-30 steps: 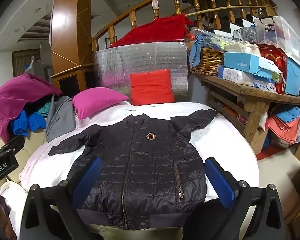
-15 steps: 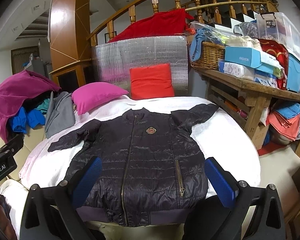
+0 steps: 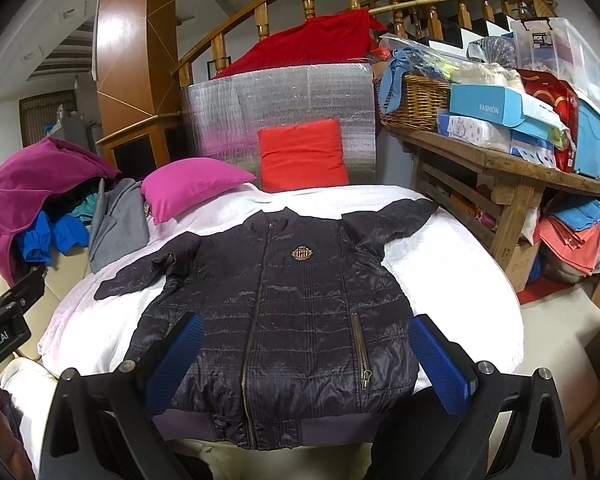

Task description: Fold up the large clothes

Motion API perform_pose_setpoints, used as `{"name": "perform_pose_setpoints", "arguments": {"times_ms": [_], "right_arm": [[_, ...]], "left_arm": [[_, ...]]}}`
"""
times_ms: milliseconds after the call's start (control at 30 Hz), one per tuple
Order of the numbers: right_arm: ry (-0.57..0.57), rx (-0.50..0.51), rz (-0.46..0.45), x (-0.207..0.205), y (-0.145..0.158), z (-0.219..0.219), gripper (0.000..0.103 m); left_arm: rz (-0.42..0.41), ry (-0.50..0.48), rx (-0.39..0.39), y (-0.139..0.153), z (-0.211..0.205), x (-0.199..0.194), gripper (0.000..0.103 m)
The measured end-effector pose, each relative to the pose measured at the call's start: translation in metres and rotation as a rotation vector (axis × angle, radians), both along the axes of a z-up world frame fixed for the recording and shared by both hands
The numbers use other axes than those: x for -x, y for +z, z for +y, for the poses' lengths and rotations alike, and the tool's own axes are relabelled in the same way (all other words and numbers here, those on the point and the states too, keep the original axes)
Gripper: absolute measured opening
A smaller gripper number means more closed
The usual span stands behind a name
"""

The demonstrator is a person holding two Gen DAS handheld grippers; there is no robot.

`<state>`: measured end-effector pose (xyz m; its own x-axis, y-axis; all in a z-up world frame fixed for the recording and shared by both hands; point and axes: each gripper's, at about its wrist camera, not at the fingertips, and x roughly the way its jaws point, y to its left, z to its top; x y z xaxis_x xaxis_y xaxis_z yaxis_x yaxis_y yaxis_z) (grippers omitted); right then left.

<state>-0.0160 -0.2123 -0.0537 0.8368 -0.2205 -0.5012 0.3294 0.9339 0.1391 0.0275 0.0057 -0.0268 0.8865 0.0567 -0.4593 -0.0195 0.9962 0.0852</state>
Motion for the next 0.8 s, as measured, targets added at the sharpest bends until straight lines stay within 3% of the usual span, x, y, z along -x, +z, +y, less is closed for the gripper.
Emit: {"name": "perform_pose_setpoints", "arguments": {"times_ms": [800], "right_arm": [[0.002, 0.01, 0.03, -0.018, -0.007, -0.002, 0.103]], "left_arm": [[0.035, 0.01, -0.001, -0.014, 0.002, -0.016, 0.103]]}}
